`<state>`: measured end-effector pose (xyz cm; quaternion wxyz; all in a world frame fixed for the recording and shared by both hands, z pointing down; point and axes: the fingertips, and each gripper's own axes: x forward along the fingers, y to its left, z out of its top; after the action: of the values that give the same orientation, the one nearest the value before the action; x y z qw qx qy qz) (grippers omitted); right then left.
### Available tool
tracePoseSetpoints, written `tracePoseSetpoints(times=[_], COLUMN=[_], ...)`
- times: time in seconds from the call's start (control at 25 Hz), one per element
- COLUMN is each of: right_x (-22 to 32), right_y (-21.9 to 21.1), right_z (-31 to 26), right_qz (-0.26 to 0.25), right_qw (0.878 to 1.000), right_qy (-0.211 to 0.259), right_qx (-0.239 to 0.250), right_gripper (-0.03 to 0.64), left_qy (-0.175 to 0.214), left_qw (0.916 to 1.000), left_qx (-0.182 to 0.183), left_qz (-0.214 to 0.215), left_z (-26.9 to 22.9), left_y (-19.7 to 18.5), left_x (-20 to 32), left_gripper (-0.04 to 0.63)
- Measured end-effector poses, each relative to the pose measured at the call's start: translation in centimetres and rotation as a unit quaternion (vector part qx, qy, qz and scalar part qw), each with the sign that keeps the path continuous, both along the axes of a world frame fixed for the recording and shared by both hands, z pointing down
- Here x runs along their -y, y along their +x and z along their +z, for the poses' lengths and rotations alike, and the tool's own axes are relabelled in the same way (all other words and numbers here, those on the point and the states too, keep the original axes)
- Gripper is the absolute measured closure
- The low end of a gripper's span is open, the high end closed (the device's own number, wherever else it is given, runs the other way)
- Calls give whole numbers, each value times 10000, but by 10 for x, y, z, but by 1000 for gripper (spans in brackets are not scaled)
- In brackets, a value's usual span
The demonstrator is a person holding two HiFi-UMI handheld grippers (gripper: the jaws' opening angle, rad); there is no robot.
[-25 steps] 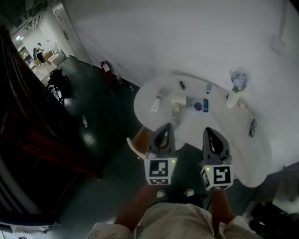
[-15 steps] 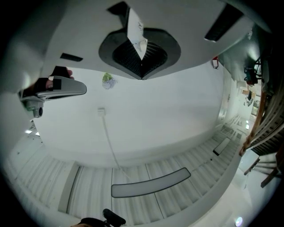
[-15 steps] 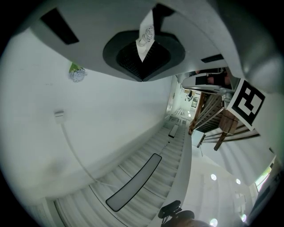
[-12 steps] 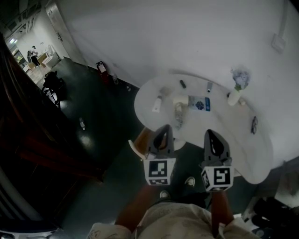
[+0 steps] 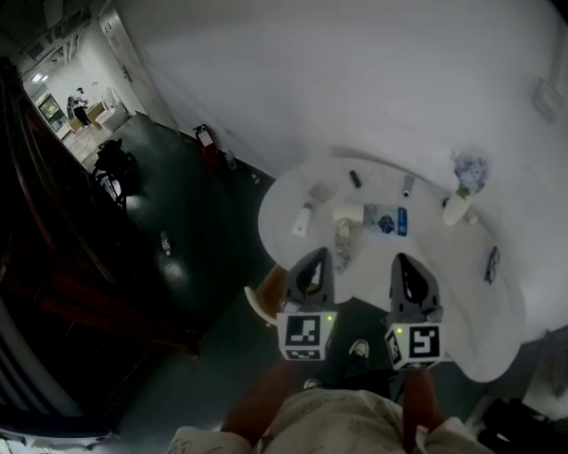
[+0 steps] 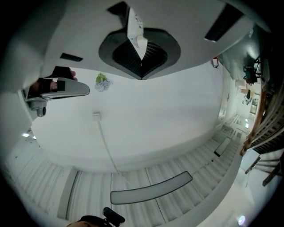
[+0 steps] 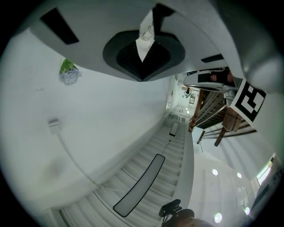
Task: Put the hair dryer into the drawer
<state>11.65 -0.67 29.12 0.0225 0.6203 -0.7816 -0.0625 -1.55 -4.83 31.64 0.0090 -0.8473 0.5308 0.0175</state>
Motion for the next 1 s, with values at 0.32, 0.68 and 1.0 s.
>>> tracePoseSetpoints(times=[0.32,0.68,1.0], right_x=[56,91,114], right_y=[48,95,98], right_z=[-7,-8,2], right_qz=[-192,-405,-496], right_qw=[9996,9989,9985], right_qy=[103,194,166], right_qx=[160,167,150], right_gripper=[613,612,612], left_qy=[72,-69,-104], left_qw=[9998,9988,9978], left_qx=[3,180,279], left_qz=[-168,-443,-587], left_z=[-8,7,17], left_y=[45,80,79], left_x=[51,84,107], left_gripper=[592,592,592])
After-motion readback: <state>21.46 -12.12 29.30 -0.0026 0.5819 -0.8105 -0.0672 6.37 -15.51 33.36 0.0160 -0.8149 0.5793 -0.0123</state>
